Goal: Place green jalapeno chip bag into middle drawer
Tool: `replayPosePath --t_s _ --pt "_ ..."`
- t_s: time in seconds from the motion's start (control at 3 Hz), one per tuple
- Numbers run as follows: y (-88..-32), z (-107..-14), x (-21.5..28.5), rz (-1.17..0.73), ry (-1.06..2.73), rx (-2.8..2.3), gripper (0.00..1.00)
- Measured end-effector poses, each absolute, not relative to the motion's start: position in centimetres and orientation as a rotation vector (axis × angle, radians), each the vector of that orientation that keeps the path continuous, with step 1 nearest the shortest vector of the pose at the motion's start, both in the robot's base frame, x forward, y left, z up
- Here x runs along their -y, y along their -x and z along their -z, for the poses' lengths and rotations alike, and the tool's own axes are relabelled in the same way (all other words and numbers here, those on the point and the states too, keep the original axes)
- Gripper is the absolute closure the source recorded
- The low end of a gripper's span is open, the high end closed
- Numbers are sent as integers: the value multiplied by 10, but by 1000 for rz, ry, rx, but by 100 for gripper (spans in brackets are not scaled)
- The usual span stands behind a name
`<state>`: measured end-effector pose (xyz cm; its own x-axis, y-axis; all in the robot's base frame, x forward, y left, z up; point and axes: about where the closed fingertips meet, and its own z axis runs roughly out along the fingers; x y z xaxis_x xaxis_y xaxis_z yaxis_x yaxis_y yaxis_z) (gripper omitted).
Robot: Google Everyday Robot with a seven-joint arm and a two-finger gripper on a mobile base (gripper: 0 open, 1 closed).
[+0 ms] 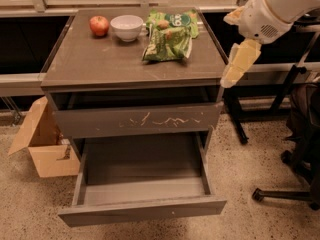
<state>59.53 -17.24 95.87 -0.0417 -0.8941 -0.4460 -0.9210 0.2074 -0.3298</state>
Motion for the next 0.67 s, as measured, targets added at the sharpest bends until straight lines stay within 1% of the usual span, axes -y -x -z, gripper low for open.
replayPosePath --t_s 0.33,0.67 --pt "-659 -943 157 -69 1685 -1787 0" --pt "-707 -927 143 -81 1663 -1698 0"
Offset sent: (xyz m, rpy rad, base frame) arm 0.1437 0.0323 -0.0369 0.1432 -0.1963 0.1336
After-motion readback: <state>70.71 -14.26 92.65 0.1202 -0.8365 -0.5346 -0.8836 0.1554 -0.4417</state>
